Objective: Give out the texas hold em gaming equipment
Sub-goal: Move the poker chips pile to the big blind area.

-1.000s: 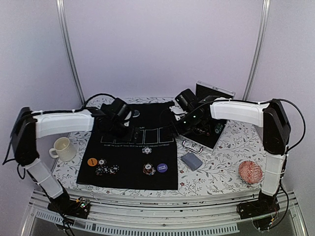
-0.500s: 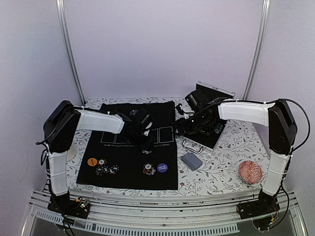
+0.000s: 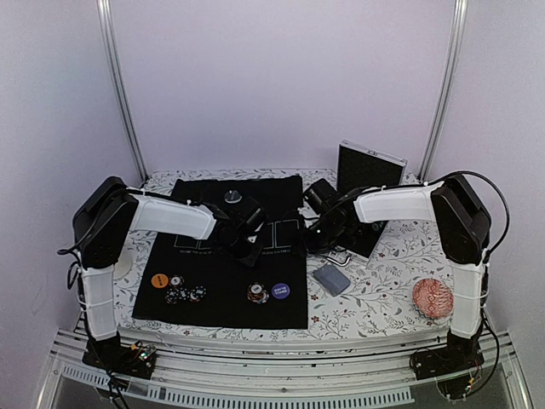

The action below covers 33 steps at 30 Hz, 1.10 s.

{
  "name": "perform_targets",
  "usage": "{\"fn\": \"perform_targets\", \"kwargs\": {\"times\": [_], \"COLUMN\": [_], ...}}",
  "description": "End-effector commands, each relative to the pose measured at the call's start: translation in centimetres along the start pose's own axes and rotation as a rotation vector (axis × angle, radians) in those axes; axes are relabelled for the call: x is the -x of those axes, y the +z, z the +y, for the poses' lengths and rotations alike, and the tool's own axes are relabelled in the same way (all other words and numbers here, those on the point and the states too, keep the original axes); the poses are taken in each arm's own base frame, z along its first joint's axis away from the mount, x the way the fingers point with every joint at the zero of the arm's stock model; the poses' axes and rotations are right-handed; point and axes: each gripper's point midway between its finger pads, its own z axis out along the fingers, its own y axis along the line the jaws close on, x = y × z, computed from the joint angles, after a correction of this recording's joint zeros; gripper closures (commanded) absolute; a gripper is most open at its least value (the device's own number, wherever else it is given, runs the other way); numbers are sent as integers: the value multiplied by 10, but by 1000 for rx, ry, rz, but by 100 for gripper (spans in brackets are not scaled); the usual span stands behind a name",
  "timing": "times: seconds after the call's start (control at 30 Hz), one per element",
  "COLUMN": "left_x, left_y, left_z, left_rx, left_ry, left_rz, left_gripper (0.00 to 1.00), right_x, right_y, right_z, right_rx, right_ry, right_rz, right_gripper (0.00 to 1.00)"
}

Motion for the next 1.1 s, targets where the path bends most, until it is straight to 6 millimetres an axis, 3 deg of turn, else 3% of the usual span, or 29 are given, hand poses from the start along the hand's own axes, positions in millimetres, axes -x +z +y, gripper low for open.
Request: {"fn": "perform_targets", "kwargs": {"times": [0.0,0.2,0.27,0.53,0.67,0.9,1.07], "left_x": [-47,-78,-81,-145,-166,-179,-155], "left_y": [1,-1,-14,-38,-52,-67,-80], "left_z": [21,31,38,74,90,120,131], "left_rx": [81,102,113,156,182,241,264], "left_ry": [39,34,18,-98,-158,-256,-293], "left_rz": [125,185,180,326,366,375,284], "left_gripper": [71,74,74,74,73,71,70], "right_x": [1,-6,-8,-10,-9,-6,7], "right_y": [15,23,25,25,25,22,5], "right_z": [-7,-16,-19,-26,-26,-25,-12], "right_rx": [-26,-56,-70,-109,-111,-110,-68], "right_ry": [28,35,37,36,29,9,-25], "right_rz": [-1,17,22,22,23,21,-18], "right_gripper": [37,39,39,41,41,41,40]}}
